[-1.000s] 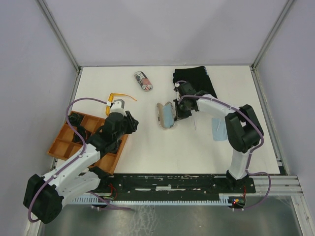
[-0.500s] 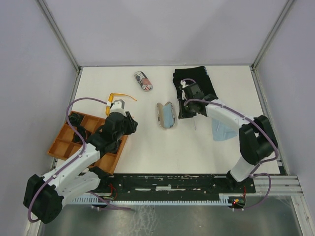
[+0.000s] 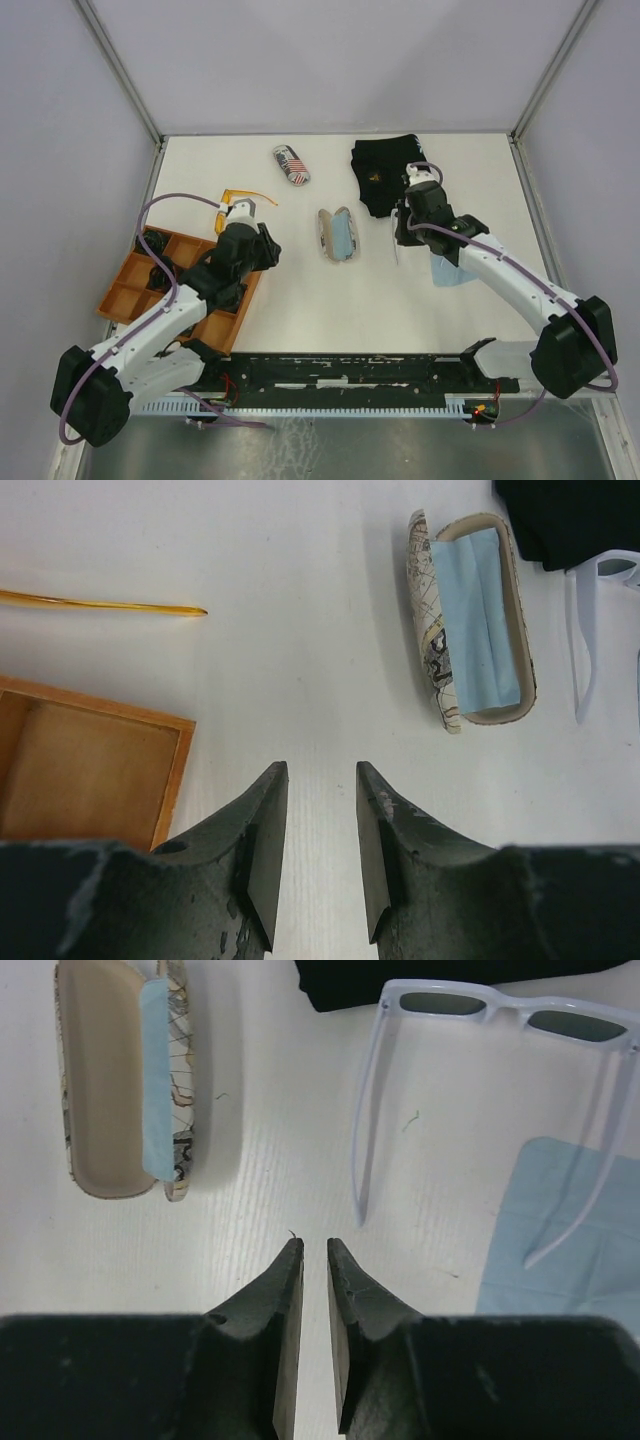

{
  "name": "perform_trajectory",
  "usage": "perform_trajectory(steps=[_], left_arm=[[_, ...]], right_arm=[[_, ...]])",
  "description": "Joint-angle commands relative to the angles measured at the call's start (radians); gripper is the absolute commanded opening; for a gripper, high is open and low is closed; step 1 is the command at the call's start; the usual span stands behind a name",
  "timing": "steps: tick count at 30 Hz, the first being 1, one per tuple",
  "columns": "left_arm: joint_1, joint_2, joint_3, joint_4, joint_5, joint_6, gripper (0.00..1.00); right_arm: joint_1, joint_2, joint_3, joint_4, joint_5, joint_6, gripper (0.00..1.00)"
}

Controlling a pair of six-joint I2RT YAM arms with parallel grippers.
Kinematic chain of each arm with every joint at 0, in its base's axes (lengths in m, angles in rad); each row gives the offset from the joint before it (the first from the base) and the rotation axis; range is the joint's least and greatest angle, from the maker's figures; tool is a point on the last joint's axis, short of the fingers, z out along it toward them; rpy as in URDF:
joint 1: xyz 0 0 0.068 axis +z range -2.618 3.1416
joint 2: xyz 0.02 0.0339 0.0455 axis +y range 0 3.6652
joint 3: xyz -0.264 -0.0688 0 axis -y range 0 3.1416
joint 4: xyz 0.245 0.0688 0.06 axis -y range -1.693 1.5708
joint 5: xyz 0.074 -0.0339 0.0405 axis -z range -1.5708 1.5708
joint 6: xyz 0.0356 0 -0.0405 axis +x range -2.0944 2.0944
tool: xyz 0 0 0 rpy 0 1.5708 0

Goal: Organize the sunglasses
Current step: Adjust the sunglasses case at the center of the board, then pick up the sunglasses from the center of the board.

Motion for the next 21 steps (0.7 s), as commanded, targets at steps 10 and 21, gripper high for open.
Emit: perform_trajectory(steps=[10,21], left_arm=[[0.003,0.109,0.112,0.068,0.107,0.022,0.41],[0.003,0.036,0.062,0.034,0.112,0.019,0.41]], right_arm=[[-0.035,-0.040,-0.072,-0.010,0.143,0.024,0.31],[-0.061,0.254,0.058,0.105,-0.009,-0.031,0.46]])
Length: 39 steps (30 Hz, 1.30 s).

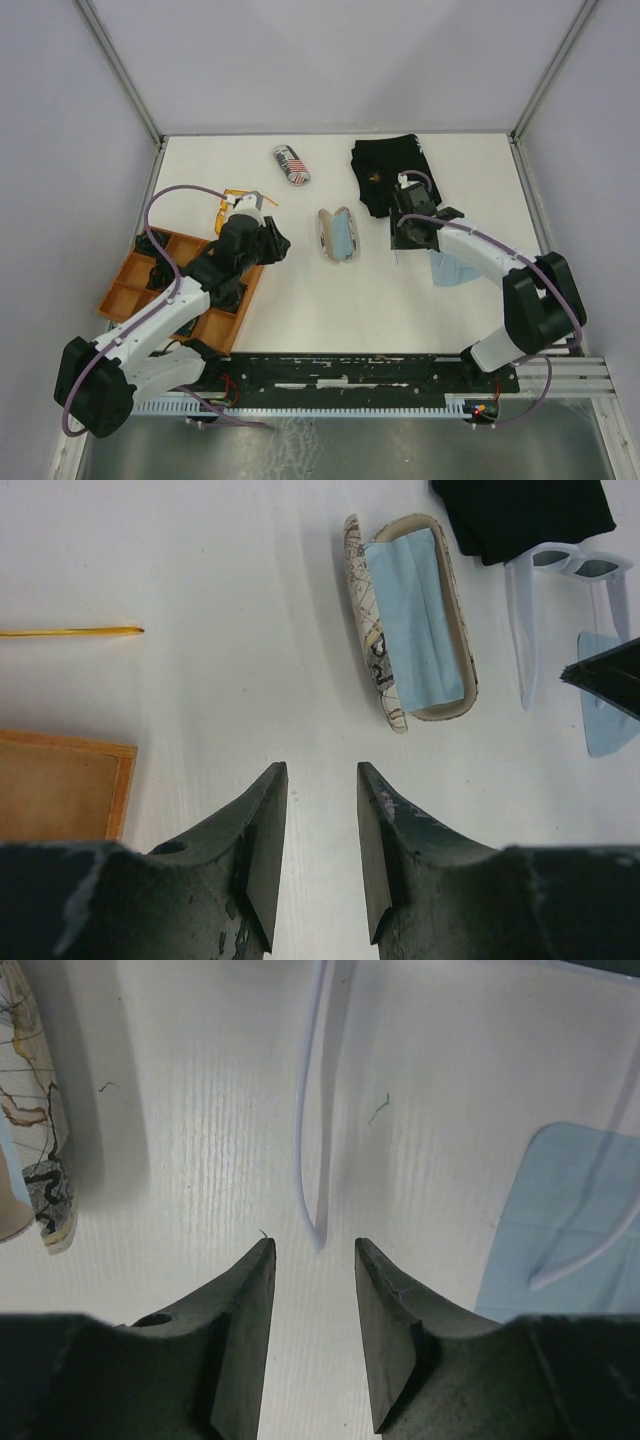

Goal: Organize the sunglasses
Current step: Pick up the sunglasses from the center of the board.

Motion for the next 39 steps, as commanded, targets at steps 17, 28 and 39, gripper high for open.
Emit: perform_trajectory(steps=[17,28,39], left_arm=[[0.003,-0.062,-0.013,-0.014,-0.010,0.029,0.42],[0.004,-0.074,-0.010,-0.022,-0.006,0.028,0.42],[0.003,-0.155,-0.025,-0.062,-0.008,0.011,0.42]], right_arm=[[-0.055,0.351,0.271,0.073,-0.079,-0.098,0.40],[-0.057,0.304,0.261,0.054,-0.030,-0.094,0.11],[0.001,0.064,0.256,-0.085,0.146,0.015,0.00]])
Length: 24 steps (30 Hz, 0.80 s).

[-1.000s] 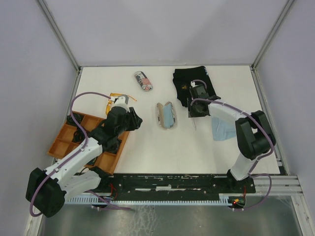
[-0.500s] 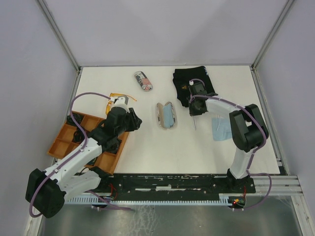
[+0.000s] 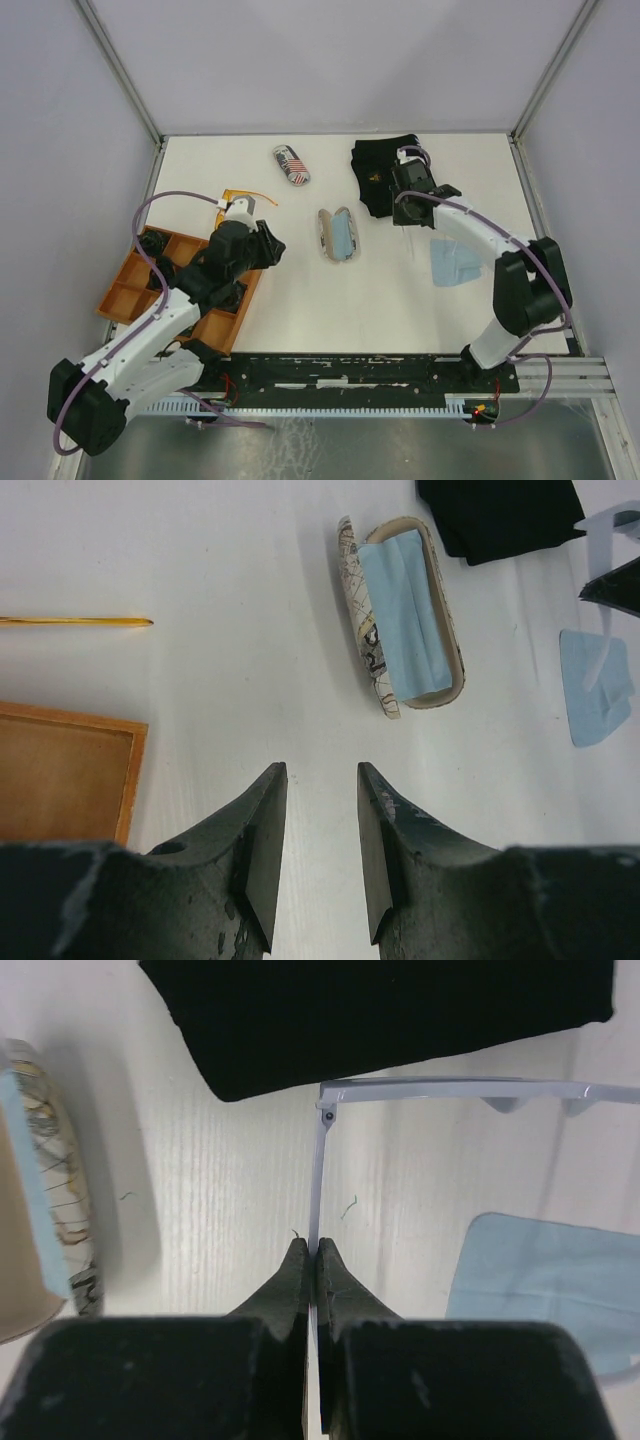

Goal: Organize the sunglasses
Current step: Pick up the sunglasses from the center of the board, then place the sunglasses at the center of the board.

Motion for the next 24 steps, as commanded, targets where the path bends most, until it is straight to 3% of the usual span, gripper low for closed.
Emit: perform_trajectory(steps=[1,6,12,18,24], left_arm=[[0.003,-0.047,-0.007,-0.008,-0.005,0.009,0.42],[0.003,-0.091,-0.007,-0.044,-0.006,0.003,0.42],[0.004,-0.147,-0.016,-0.078,0.002,-0.002,0.42],[0.003,-0.163,-0.023,-0.090,0.016,-0.002,0.42],[0.002,-0.175,-0.020,-0.104,0.024,-0.003,0.42]], right_arm=[[0.064,-0.148,0.022,-0.095,0.117,0.117,0.00],[0.235,-0.271,-0.060,-0.198,0.261,0.315,0.00],[0.407,-0.351,-0.203,-0.219,0.306,0.568,0.00],[0.542,-0.336,-0.295,-0.134,0.353,0.735,0.00],[0.579,-0.254,-0.347,0.045,0.328,0.828,0.00]])
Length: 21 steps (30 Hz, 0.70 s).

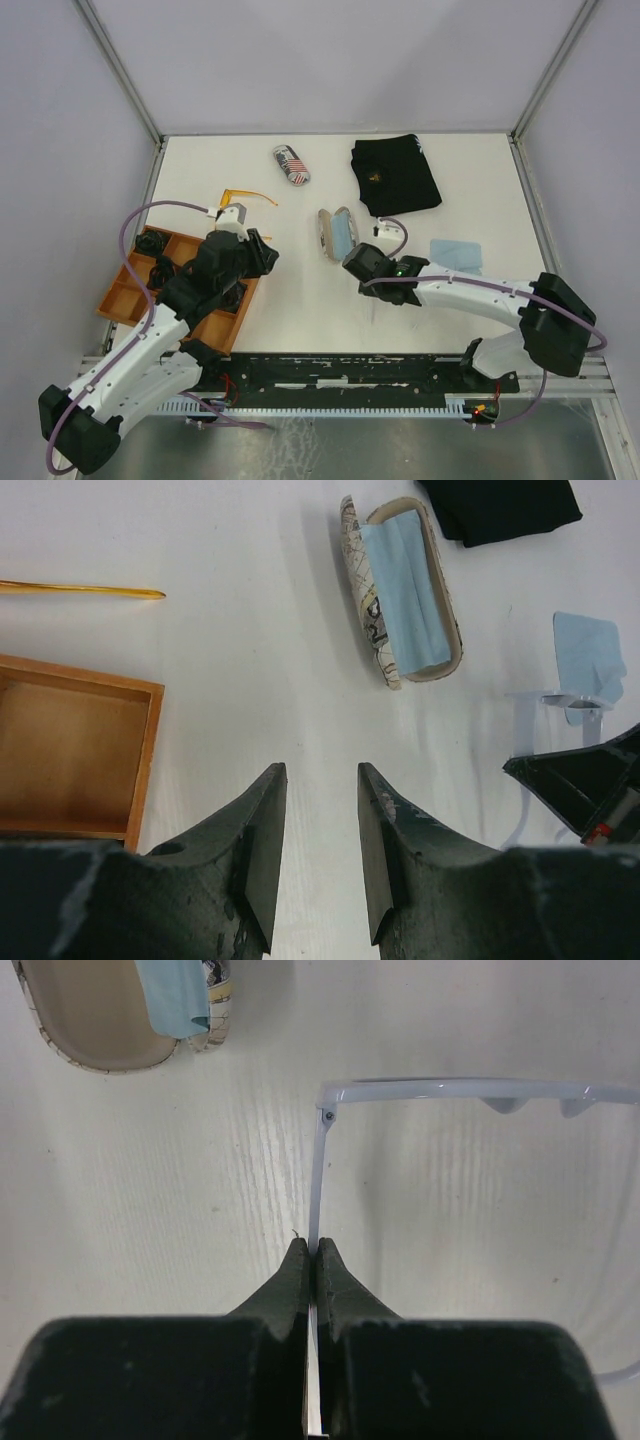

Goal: Organize the sunglasses
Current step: Place the sunglasses at the center of the board.

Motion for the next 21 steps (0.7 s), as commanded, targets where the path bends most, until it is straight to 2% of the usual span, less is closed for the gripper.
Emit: perform_trajectory(steps=[1,6,11,16,21], left_arm=[[0.003,-0.025,0.002,0.005,0.022,-0.005,0.42],[0.003,-0.030,-0.006,0.001,0.038,-0.010,0.42],[0.004,-0.042,-0.014,-0.005,0.031,-0.020,0.42],[0.004,-0.053,-0.019,-0.011,0.022,-0.025,0.42],[0.005,-0.053,-0.005,-0.020,0.024,-0.013,0.42]], right_arm=[[0.009,0.061,-0.013,0.155,0.044,0.115,0.00],[0.008,0.155,0.061,0.142,0.082,0.071,0.04],[-0.005,0.207,0.071,0.195,-0.011,0.003,0.14],[-0.027,0.179,0.062,0.179,-0.064,-0.068,0.22],[-0.045,0.092,0.071,0.153,-0.128,-0.197,0.25]])
